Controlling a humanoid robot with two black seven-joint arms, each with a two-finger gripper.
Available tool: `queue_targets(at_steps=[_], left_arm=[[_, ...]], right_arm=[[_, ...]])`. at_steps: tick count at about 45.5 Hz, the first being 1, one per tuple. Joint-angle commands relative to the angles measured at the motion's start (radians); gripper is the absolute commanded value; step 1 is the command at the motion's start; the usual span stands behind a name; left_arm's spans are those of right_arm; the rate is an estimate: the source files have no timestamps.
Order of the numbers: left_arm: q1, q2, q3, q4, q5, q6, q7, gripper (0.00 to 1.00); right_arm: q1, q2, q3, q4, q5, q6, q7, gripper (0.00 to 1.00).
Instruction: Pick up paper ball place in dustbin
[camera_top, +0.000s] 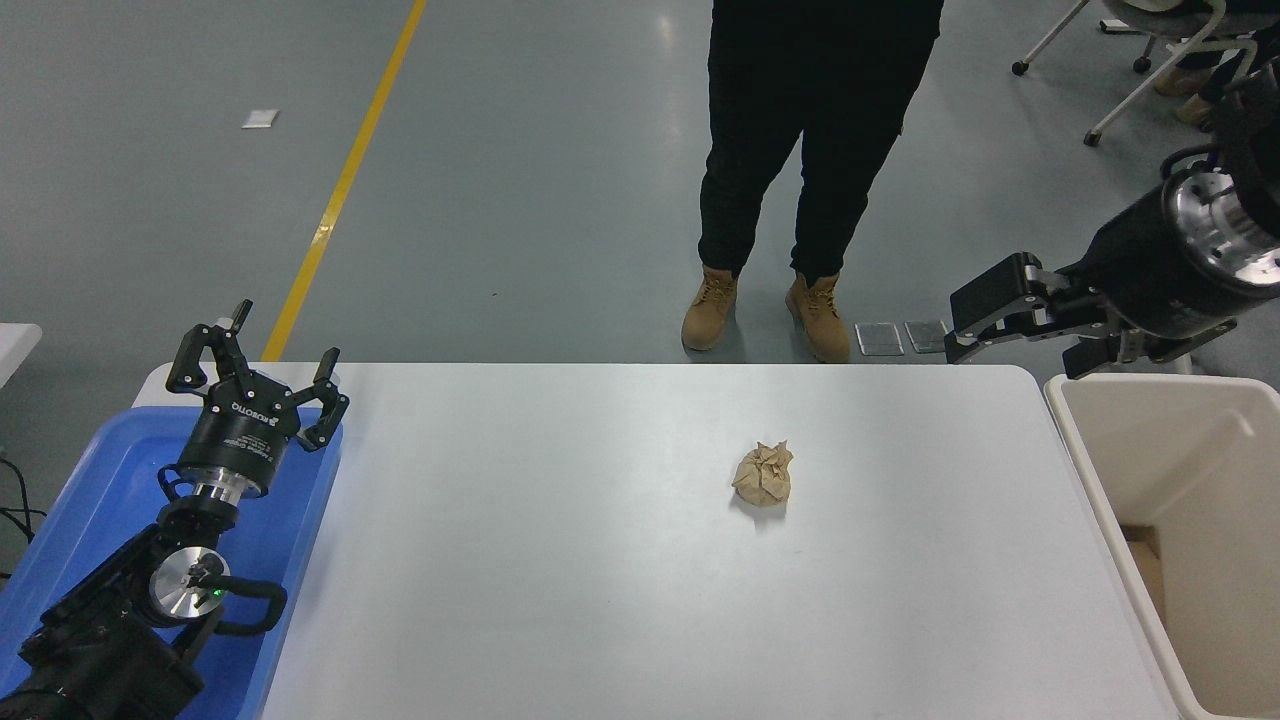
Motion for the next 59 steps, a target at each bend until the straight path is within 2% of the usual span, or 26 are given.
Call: queue_targets(at_steps=[1,59], left_arm=[[0.0,-0.001,0.0,0.0,0.0,0.0,-0.001,0.98],[0.0,0.001,0.0,0.0,0.0,0.0,-0.001,0.98]], right_arm=[[0.0,-0.001,-0.001,0.0,0.0,0.001,0.0,1.0],[-0.071,-0.018,0.0,-0.022,0.0,-0.003,0.002,1.0]])
